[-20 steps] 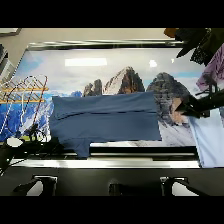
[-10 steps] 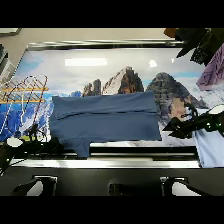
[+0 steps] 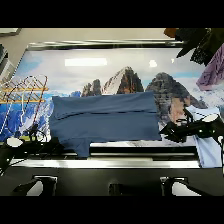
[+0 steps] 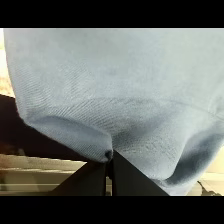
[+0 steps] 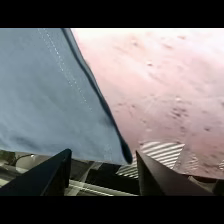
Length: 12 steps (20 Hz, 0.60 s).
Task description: Fold the clothes and pants, and hang the long-sleeved shirts on hangers.
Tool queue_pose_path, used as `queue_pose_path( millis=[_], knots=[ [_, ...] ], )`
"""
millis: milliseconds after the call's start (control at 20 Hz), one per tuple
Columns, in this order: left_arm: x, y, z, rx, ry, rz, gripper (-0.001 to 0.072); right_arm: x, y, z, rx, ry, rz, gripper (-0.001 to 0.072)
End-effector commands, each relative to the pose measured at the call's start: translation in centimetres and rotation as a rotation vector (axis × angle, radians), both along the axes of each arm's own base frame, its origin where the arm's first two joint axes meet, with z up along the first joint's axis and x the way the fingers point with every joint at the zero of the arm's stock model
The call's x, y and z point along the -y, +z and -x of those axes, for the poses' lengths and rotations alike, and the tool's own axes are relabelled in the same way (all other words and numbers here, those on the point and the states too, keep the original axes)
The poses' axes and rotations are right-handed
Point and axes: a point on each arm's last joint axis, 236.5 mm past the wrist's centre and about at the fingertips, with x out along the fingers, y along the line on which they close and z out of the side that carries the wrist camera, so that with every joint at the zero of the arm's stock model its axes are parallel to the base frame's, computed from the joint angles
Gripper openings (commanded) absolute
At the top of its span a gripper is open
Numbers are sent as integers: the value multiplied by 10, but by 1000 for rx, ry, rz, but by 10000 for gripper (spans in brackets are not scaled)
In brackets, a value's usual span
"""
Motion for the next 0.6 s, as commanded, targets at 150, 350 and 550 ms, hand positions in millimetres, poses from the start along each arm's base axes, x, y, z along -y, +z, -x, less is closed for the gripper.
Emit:
queue_pose_path(
  millis=[150, 350, 550],
  knots=[
    [0, 0, 0, 0, 1, 0, 15, -16, -9, 0, 1, -86, -67, 480],
    [0, 0, 0, 0, 1, -1, 15, -16, -11, -4, 14, -102, -63, 478],
    [0, 0, -1, 2, 2, -2, 15, -19, -9, -4, 19, -98, -79, 408]
  ],
)
